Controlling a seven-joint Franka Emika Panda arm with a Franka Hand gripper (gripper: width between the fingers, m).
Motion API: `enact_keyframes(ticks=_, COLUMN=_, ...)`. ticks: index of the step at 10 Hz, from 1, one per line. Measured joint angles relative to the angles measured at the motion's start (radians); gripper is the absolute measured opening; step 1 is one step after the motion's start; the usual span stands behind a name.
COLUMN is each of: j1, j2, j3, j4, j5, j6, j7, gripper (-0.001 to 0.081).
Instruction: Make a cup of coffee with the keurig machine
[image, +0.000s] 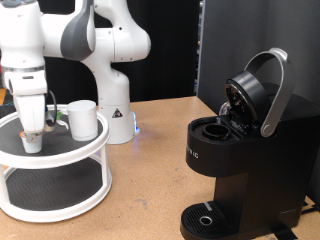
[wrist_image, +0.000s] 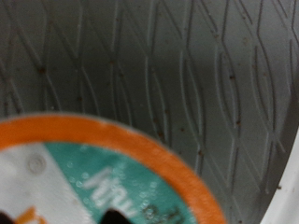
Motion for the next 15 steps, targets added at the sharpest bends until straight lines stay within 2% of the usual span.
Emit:
enact_keyframes(ticks=1, j1=0.0, j2=-0.008, j3=0.0, j4=0.003, j5=0.02, j6=-0.021, j7=-0.019, gripper=0.0435)
enact_keyframes(ticks=3, j1=0.001, j2=-0.056, j3=0.001, j4=0.03, j5=0.065, j6=-0.129, j7=-0.068, gripper=0.0435)
enact_keyframes(ticks=5, j1=-0.002, j2=-0.125, j3=0.015, j4=0.066, j5=0.064, j6=-0.242, j7=-0.073, gripper=0.0435)
enact_keyframes(ticks=7, j1=-0.005, j2=-0.167, j3=0.037, j4=0.099, j5=0.045, j6=-0.32, j7=-0.073, gripper=0.0434)
enact_keyframes(ticks=10, j1=0.005, j2=-0.165, j3=0.037, j4=0.091, j5=0.111, j6=-0.306, j7=-0.033, gripper=0.0434)
enact_keyframes(ticks=13, j1=0.065, j2=-0.176, j3=0.077, j4=0.1, j5=0.276, j6=-0.299, j7=0.071, gripper=0.0434)
enact_keyframes(ticks=15, j1=0.081, j2=-0.178, j3=0.115, j4=0.104, j5=0.324, j6=-0.297, j7=0.169, gripper=0.0434)
